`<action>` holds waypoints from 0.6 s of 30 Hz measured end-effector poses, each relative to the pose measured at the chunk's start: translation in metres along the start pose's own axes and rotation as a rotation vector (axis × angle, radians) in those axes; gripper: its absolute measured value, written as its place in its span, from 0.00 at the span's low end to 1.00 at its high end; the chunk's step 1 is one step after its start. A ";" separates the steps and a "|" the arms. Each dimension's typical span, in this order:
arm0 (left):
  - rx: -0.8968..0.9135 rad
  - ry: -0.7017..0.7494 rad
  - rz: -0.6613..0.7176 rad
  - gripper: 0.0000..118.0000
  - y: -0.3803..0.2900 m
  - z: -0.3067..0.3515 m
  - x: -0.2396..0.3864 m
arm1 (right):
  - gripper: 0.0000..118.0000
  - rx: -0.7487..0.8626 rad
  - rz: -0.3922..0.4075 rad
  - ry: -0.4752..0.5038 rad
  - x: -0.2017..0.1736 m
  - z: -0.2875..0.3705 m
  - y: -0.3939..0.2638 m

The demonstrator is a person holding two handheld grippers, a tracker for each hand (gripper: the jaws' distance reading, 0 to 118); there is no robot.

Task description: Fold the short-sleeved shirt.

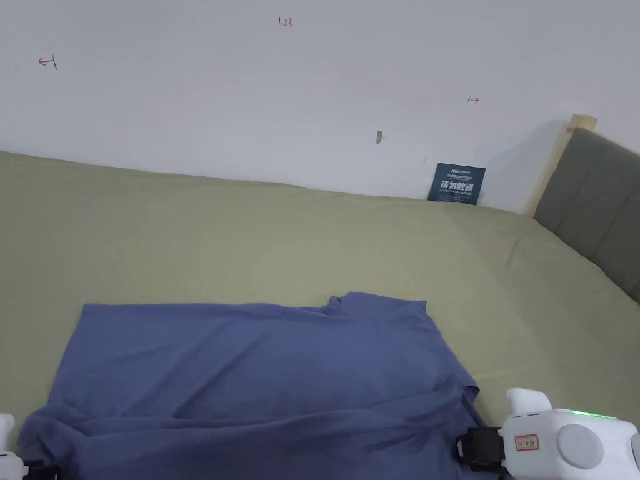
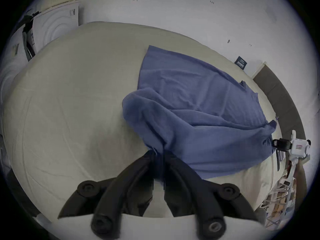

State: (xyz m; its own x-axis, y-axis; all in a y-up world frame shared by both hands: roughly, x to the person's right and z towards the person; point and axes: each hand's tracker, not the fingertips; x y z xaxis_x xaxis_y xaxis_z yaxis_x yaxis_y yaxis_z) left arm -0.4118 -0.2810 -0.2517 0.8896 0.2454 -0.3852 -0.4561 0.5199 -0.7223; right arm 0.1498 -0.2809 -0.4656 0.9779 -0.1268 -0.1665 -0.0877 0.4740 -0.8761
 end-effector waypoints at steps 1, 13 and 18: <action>0.006 -0.004 0.008 0.07 -0.001 0.002 -0.001 | 0.31 -0.053 -0.046 -0.002 0.002 -0.002 0.000; 0.010 -0.049 -0.061 0.07 0.012 0.024 -0.003 | 0.05 0.169 -0.004 0.060 -0.009 0.055 -0.030; 0.015 -0.060 -0.071 0.07 0.008 0.047 -0.010 | 0.05 0.172 0.065 0.049 -0.014 0.082 -0.040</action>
State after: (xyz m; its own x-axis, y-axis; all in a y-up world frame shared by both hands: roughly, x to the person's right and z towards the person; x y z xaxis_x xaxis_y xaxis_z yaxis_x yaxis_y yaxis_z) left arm -0.4235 -0.2412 -0.2267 0.9198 0.2558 -0.2977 -0.3917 0.5498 -0.7378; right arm 0.1554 -0.2266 -0.3908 0.9603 -0.1314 -0.2460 -0.1127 0.6242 -0.7731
